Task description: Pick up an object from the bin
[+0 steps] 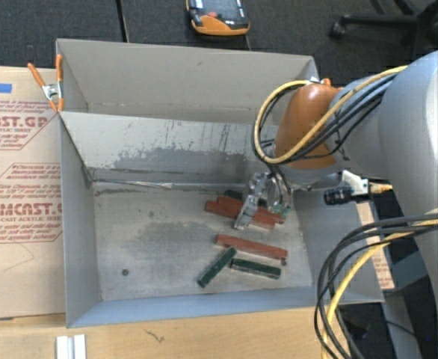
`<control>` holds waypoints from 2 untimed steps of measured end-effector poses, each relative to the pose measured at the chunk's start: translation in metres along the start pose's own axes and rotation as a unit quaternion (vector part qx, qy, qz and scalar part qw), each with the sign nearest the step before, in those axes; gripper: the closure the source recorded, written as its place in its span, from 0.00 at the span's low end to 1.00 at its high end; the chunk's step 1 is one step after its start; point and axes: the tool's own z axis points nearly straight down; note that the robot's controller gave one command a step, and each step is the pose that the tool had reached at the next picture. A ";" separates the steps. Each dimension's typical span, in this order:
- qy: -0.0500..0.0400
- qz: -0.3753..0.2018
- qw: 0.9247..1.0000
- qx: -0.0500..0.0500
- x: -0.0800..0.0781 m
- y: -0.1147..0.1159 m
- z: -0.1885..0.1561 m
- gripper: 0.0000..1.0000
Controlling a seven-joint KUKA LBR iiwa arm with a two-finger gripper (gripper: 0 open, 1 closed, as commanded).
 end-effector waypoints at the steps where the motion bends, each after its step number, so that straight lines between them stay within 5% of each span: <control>1: 0.003 0.000 1.000 0.001 0.002 0.000 -0.006 1.00; 2: 0.008 0.000 1.000 0.002 0.004 -0.001 -0.026 1.00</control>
Offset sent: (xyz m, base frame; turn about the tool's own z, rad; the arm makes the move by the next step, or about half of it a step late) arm 0.0001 0.0000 0.1010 0.0000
